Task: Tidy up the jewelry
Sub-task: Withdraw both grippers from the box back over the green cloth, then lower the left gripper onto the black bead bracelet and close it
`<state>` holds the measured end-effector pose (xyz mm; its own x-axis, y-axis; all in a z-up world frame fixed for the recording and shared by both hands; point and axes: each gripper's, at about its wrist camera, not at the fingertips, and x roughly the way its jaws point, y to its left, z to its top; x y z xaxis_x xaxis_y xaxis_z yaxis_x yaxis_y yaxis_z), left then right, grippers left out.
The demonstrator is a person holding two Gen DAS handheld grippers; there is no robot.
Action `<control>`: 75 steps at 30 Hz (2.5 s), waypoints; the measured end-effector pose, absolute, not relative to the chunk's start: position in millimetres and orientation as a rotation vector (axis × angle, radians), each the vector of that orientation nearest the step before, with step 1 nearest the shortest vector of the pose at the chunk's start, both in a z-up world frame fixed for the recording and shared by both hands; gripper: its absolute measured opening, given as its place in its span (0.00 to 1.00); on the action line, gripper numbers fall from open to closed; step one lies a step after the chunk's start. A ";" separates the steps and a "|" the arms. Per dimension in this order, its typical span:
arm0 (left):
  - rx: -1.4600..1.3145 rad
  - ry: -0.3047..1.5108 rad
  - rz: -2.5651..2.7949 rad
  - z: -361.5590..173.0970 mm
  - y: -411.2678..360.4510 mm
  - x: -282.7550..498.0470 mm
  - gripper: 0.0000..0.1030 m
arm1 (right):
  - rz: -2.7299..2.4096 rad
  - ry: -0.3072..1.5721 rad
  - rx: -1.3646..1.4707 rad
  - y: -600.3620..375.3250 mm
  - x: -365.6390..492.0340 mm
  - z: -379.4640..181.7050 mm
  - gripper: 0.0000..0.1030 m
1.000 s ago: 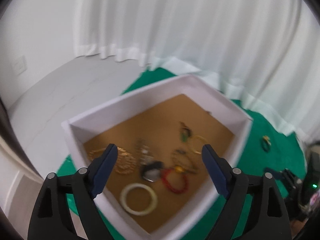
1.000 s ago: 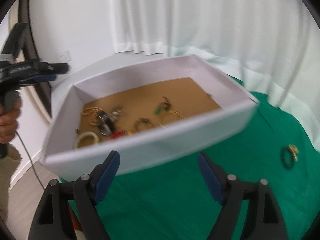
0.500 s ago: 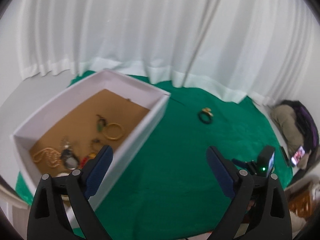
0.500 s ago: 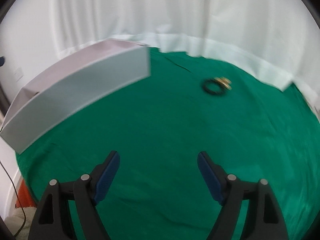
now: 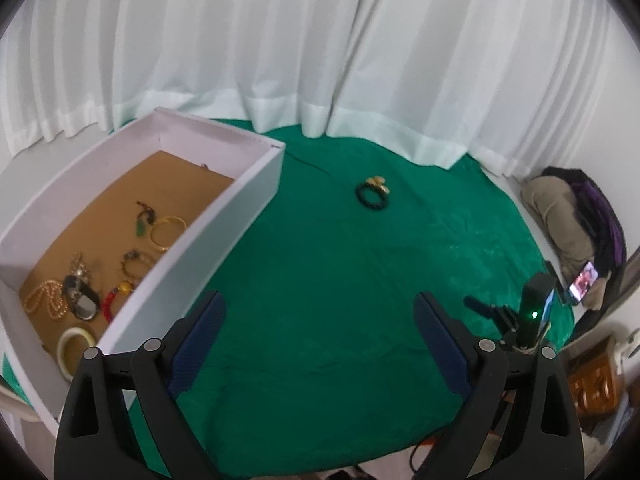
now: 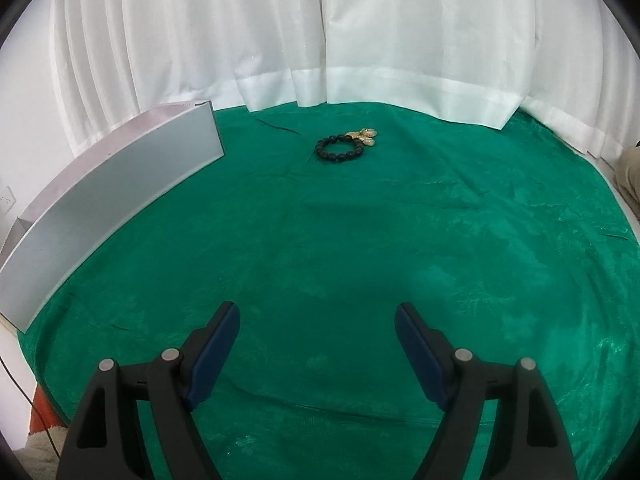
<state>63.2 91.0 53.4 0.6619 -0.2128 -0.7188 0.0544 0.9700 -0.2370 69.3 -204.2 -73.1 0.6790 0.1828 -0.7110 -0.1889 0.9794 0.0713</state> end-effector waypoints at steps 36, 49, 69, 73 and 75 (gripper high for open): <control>-0.130 1.005 -0.211 -3.5 13.3 121.3 0.94 | 0.078 0.817 0.122 -275.1 84.0 -100.3 0.79; -0.127 1.107 -0.238 -44.9 -12.1 208.5 0.94 | 0.081 0.817 0.117 -275.2 84.6 -106.9 0.82; 0.216 1.187 -0.333 -110.5 -127.8 407.4 0.35 | 0.102 0.816 0.129 -272.5 78.8 -105.8 0.86; 0.189 1.187 -0.333 -103.3 -115.1 401.4 0.09 | 0.111 0.811 0.147 -274.3 77.8 -105.1 0.86; 0.171 1.170 -0.338 -95.1 -103.5 391.8 0.09 | 0.112 0.810 0.150 -274.6 77.8 -105.4 0.86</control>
